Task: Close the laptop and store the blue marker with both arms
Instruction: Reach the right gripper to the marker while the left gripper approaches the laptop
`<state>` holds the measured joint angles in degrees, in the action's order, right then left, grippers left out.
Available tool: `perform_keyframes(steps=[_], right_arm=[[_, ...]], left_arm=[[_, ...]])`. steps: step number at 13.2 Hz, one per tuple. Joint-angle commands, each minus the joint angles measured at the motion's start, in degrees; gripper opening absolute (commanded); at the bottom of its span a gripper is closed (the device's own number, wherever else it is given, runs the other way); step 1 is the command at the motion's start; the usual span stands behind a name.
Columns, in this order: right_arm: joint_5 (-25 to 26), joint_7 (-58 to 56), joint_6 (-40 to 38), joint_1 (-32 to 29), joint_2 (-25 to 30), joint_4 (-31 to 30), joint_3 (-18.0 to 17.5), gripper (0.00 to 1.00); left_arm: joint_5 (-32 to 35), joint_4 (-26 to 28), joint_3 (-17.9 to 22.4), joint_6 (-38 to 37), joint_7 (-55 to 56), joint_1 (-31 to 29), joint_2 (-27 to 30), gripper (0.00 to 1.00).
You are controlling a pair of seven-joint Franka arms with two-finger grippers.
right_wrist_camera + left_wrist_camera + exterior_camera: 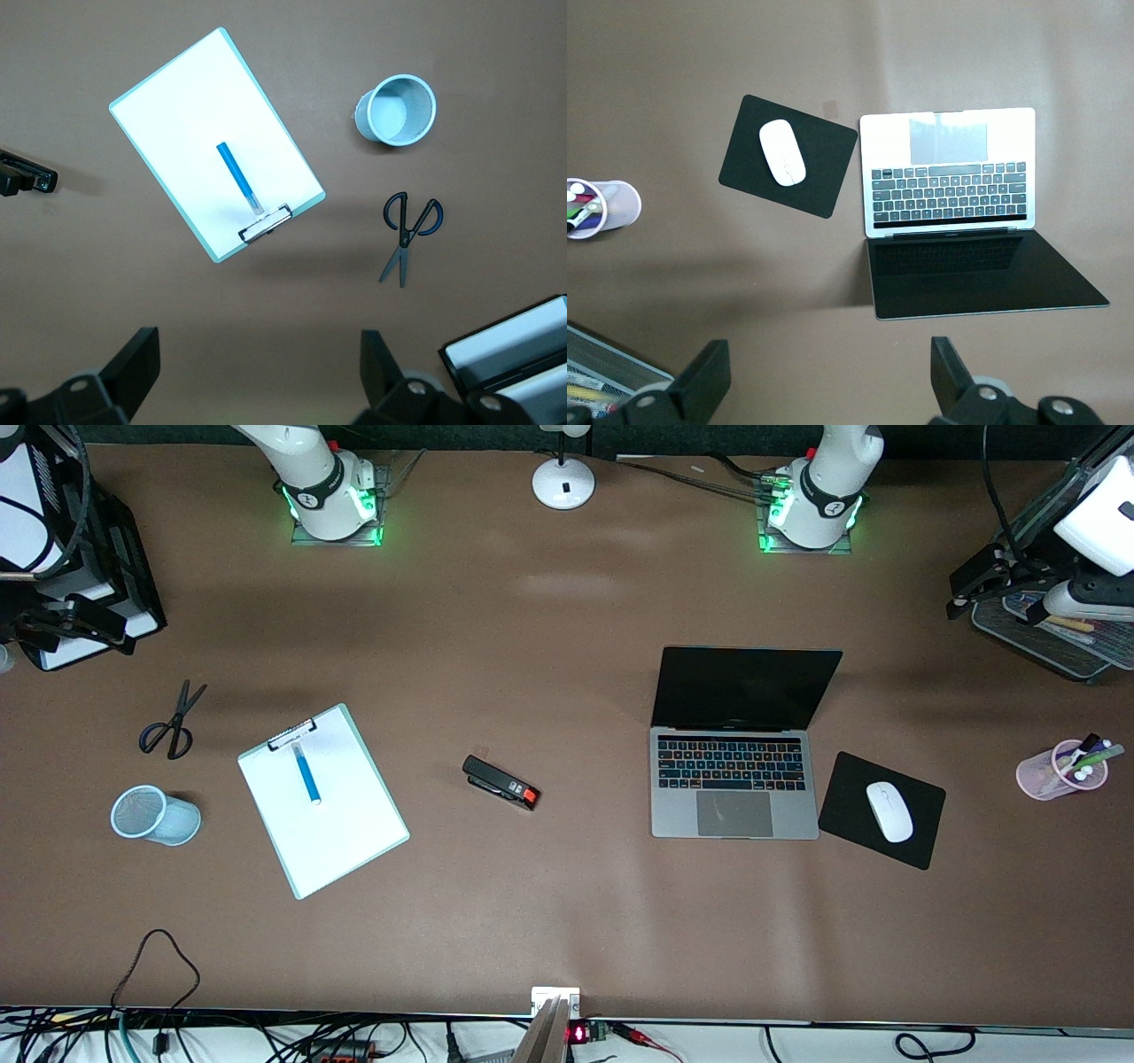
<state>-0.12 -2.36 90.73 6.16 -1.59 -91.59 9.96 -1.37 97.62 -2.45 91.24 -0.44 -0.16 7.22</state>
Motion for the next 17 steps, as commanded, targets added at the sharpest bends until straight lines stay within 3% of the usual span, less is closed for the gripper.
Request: perform_keyframes(steps=[1, 10, 13, 17], right_arm=[[0.9, 0.9, -1.0, 0.3, 0.9, 0.2, -0.2, 1.0], [0.7, 0.3, 3.0, 0.3, -4.2, 0.7, -0.2, 1.0], [0.4, 0.5, 6.4, 1.4, -8.7, 0.8, -0.3, 1.0], [-0.1, 0.3, 12.3, 2.8, -16.2, 0.7, -0.5, 1.0]], left_arm=[[0.6, 0.8, -0.5, 0.8, -1.3, -0.8, 1.0, 1.0], [0.3, 4.1, -1.0, -1.1, -0.5, 0.2, 0.4, 1.0], [0.3, 7.7, -5.2, -0.8, 4.8, 0.2, 0.7, 1.0], [0.1, 11.6, -7.4, -0.6, 6.5, 0.1, 0.9, 1.0]])
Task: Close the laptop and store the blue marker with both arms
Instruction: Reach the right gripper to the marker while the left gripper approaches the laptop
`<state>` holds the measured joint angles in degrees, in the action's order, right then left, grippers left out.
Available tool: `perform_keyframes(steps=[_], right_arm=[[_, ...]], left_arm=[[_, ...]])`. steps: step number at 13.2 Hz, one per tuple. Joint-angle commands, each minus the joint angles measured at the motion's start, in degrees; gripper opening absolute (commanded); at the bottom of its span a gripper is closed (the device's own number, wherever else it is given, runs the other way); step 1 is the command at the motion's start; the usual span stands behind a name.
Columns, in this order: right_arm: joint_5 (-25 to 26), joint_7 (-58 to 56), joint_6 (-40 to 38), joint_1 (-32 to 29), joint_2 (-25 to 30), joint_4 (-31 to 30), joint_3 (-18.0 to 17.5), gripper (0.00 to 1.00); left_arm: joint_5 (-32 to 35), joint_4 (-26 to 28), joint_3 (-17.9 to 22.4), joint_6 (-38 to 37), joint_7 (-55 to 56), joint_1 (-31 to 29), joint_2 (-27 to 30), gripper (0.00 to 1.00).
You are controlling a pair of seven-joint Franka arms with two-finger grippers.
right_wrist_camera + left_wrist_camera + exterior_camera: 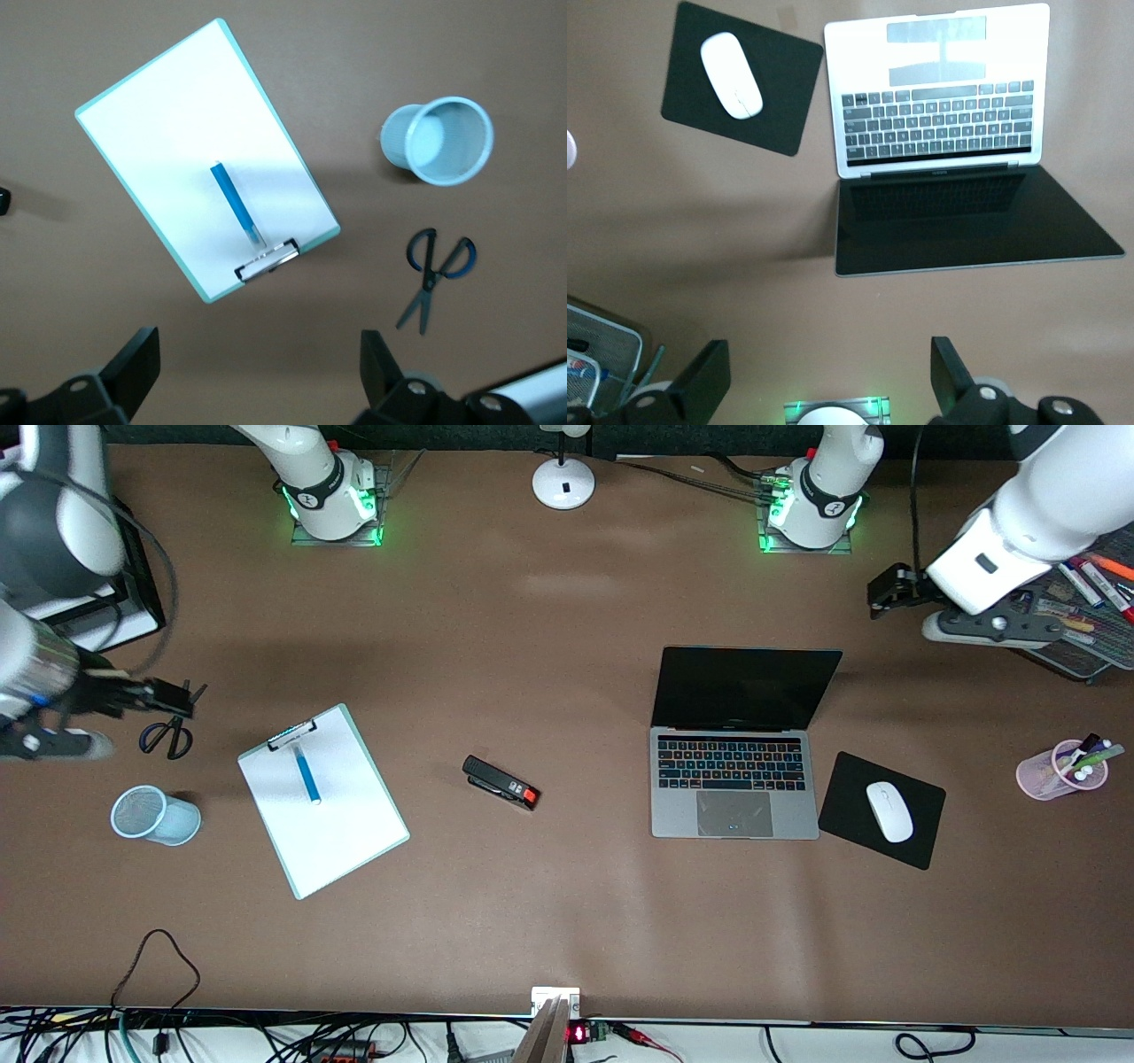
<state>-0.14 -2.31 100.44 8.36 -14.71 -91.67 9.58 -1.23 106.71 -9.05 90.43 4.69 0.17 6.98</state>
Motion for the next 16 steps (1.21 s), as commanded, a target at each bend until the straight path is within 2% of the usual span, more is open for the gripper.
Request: perform_keyframes(steps=[1, 4, 7, 12, 16], right_arm=[[-0.1, 0.1, 3.5, 1.0, -5.0, 0.8, -0.2, 1.0], [0.5, 0.0, 5.6, 4.3, -9.1, 0.8, -0.2, 1.0], [0.1, -0.1, 7.9, 4.6, -13.8, 0.8, -0.2, 1.0], [-0.4, -6.5, 15.4, 4.6, -18.3, 0.8, -0.2, 1.0], [-2.0, -10.7, 19.3, 4.2, -21.7, 0.5, -0.3, 1.0]], left_arm=[[-0.3, 4.0, -1.7, 0.3, 2.3, -0.3, 1.3, 1.0], [-0.9, 6.5, -5.2, 0.4, 6.5, -0.3, 1.3, 1.0], [-0.9, 9.4, -8.3, 1.1, 10.3, -0.3, 1.3, 1.0], [-3.4, 15.2, -9.5, 4.3, 11.0, -0.2, 1.5, 1.0], [-3.4, 18.8, -16.4, 8.3, 19.1, -0.6, 1.4, 1.0]])
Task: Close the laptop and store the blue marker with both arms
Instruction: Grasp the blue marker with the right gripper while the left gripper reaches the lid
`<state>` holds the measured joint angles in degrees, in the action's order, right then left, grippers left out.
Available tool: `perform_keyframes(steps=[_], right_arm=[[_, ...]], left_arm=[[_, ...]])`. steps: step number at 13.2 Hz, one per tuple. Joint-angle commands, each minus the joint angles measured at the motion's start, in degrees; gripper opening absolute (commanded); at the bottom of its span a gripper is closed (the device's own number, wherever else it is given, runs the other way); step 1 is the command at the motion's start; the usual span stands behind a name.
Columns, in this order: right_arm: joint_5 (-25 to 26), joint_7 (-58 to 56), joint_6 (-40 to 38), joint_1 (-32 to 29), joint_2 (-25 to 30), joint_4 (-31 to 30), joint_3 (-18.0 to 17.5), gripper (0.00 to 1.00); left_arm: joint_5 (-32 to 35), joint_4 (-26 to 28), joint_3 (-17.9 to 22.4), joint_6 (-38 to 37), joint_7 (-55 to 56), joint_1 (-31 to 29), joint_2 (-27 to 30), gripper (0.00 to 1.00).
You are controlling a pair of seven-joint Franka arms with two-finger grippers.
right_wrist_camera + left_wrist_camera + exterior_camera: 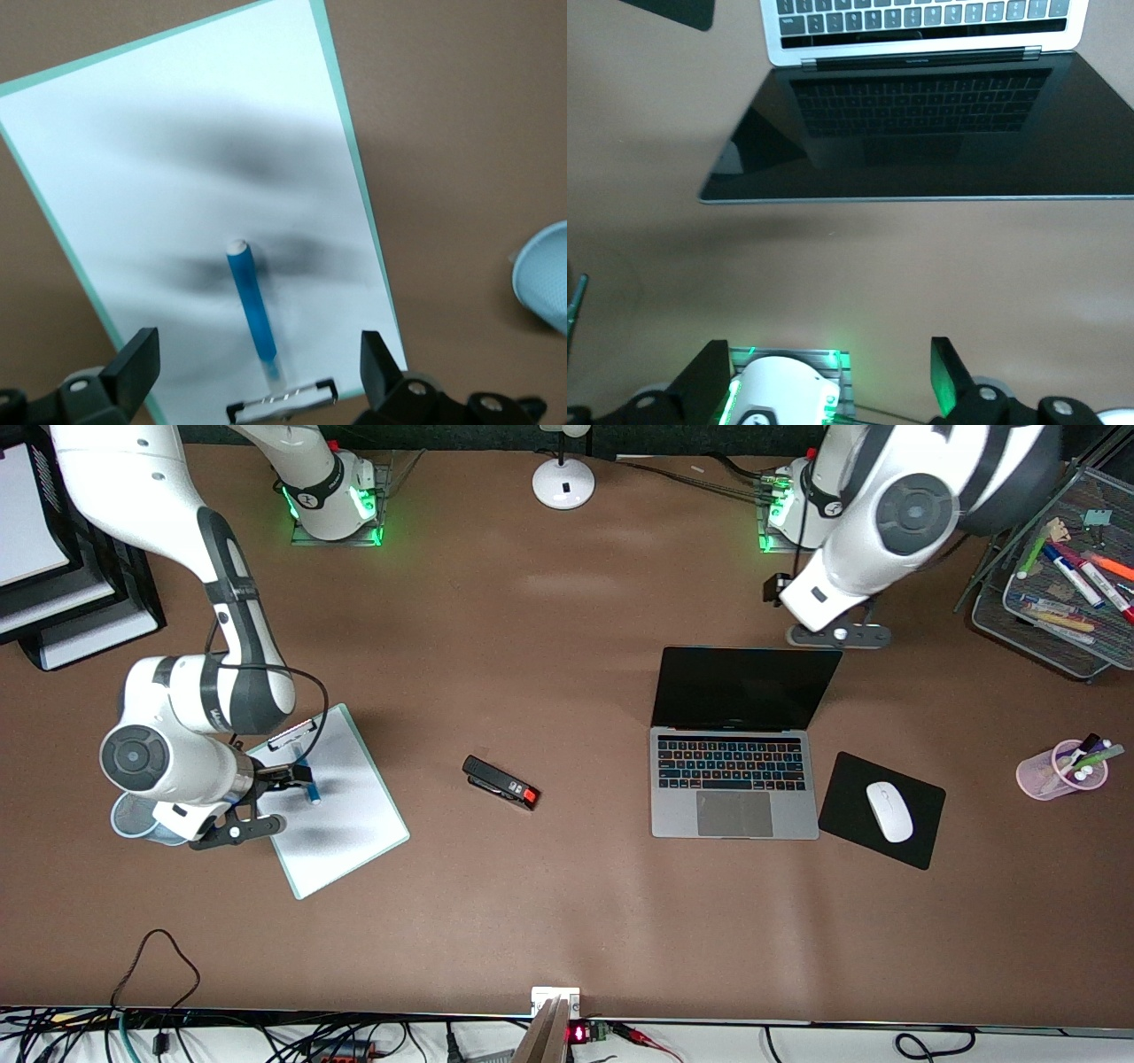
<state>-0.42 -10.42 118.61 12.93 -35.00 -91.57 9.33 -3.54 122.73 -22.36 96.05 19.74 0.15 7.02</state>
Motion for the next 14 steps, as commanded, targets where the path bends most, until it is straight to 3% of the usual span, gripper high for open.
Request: perform_keyframes(steps=[1, 3, 10, 13, 14], right_arm=[[-4.6, -5.9, 1.2, -0.5, -2.2, 0.4, 0.0, 1.0], [-9.7, -11.4, 1.3, -1.4, -3.7, 0.4, 0.1, 1.0], [-9.0, -11.7, 3.8, -1.0, -5.2, 0.3, 0.2, 0.99], [-8.9, -12.0, 4.6, -0.6, -5.6, 0.3, 0.2, 0.91], [-9.0, -11.3, 5.3, -0.7, -6.0, 0.3, 0.2, 0.81]], left_arm=[[-1.1, 3.6, -4.6, 3.8, 6.1, -0.7, 1.3, 1.0], [-1.1, 4.4, -5.4, 4.1, 7.0, -0.7, 1.2, 1.0], [-0.5, 5.9, -5.9, 11.8, 6.2, -0.7, -3.5, 1.0], [-0.1, 5.4, -5.9, 15.9, 6.1, -0.7, -6.1, 1.0], [0.0, 5.3, -5.7, 17.6, 6.1, -0.7, -7.0, 1.0]])
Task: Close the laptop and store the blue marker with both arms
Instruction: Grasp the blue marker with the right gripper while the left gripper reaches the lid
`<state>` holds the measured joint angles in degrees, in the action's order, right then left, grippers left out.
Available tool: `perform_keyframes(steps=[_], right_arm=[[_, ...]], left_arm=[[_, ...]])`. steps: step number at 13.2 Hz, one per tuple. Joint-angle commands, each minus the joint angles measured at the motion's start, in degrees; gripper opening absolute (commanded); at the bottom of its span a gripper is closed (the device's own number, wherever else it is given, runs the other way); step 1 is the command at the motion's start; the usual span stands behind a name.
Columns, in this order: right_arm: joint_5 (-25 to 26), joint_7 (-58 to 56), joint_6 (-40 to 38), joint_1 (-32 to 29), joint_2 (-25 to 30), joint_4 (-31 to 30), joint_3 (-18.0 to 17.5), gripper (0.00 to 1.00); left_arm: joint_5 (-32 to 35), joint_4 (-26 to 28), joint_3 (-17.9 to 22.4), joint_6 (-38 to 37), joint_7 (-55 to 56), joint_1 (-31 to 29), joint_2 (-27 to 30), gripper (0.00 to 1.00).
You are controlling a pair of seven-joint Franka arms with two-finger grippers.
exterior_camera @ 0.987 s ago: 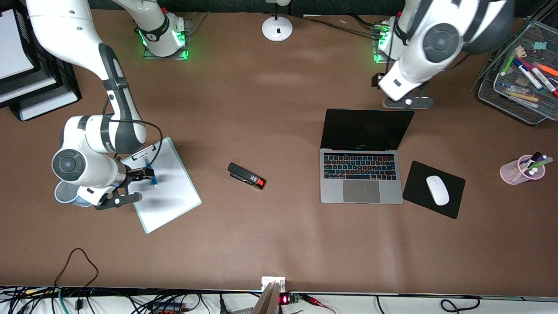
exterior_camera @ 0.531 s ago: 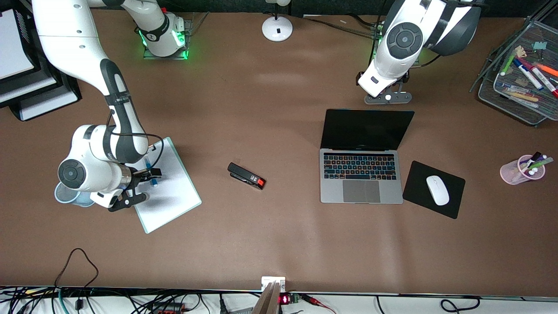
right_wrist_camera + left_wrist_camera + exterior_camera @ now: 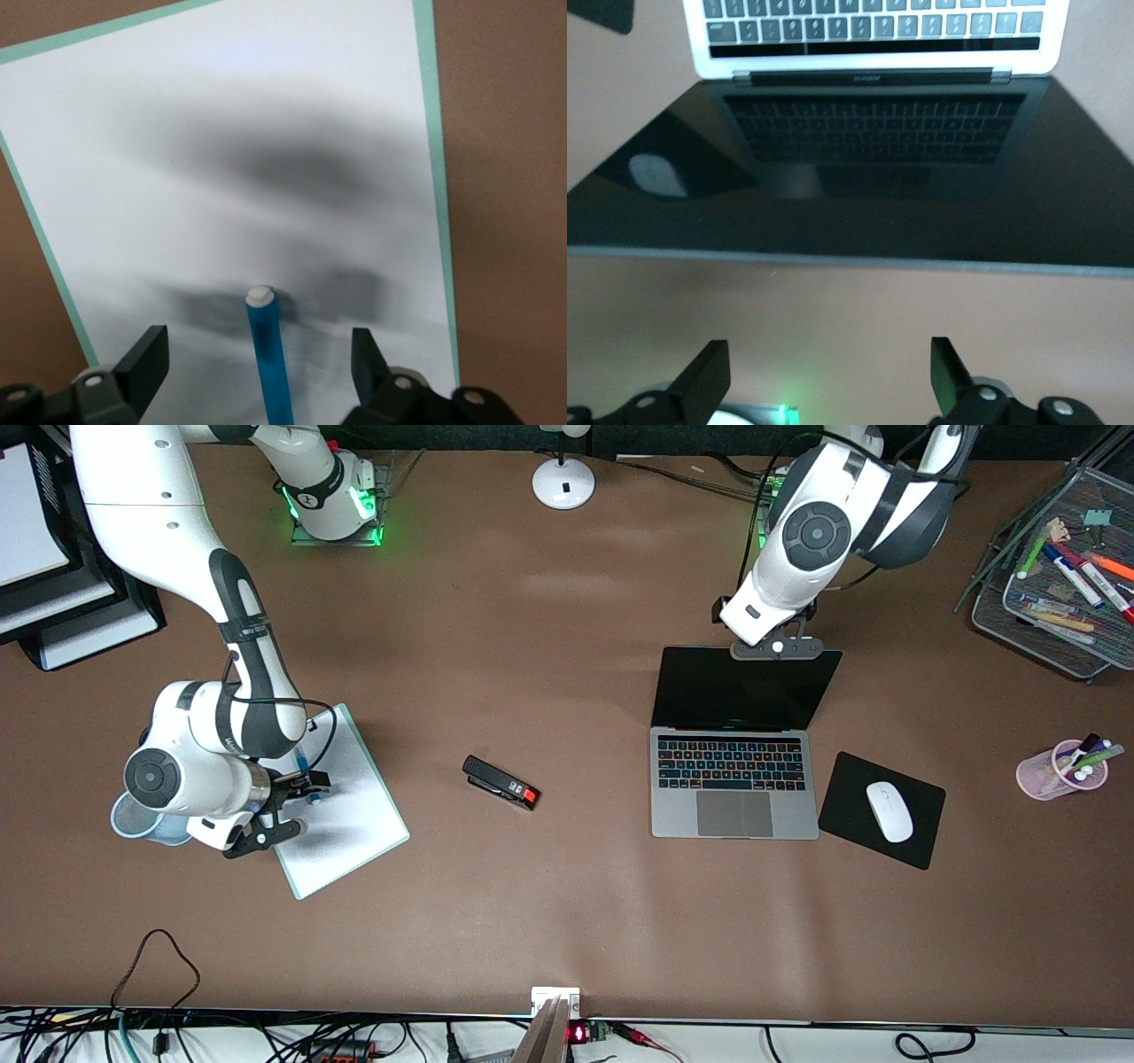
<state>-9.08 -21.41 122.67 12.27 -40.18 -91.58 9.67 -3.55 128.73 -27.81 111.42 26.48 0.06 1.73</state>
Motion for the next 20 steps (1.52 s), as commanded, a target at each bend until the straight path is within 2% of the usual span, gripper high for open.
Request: perform_keyframes(steps=[1, 4, 7, 10, 12, 15, 17, 20], right_arm=[[-0.3, -0.3, 1.4, 0.0, -1.0, 0.4, -0.1, 0.8], [-0.3, -0.3, 1.4, -0.2, -1.4, 0.4, -0.1, 0.79], [-0.4, -0.3, 1.9, -0.2, -1.8, 0.4, -0.1, 0.75], [-0.3, -0.3, 1.8, -0.2, -1.9, 0.3, -0.1, 0.66], [-0.3, -0.3, 1.9, -0.3, -2.3, 0.3, -0.1, 0.64], [-0.3, -0.3, 2.0, -0.2, -2.7, 0.3, -0.1, 0.6], [-0.3, -0.3, 2.3, -0.1, -2.8, 0.3, -0.1, 0.59], [-0.3, -0.3, 2.2, -0.1, -2.7, 0.3, -0.1, 0.5]], left_arm=[[0.1, -0.8, -0.1, 3.6, -0.6, -0.6, -2.9, 1.0], [4.1, -4.5, 0.0, 4.8, -0.6, -0.6, -6.1, 1.0], [4.6, -9.3, 0.0, 5.2, 0.0, -1.8, -8.6, 1.0], [5.6, -10.2, 0.1, 9.3, 0.0, -3.1, -11.1, 1.0], [10.6, -11.4, 0.2, 10.8, 0.2, -3.8, -12.8, 1.0], [11.2, -15.4, 0.1, 13.1, 0.7, -6.1, -16.7, 1.0], [11.2, -16.0, 0.2, 17.1, 0.7, -6.3, -19.6, 1.0], [11.2, -16.1, 1.0, 22.7, 0.6, -6.2, -23.8, 1.0]])
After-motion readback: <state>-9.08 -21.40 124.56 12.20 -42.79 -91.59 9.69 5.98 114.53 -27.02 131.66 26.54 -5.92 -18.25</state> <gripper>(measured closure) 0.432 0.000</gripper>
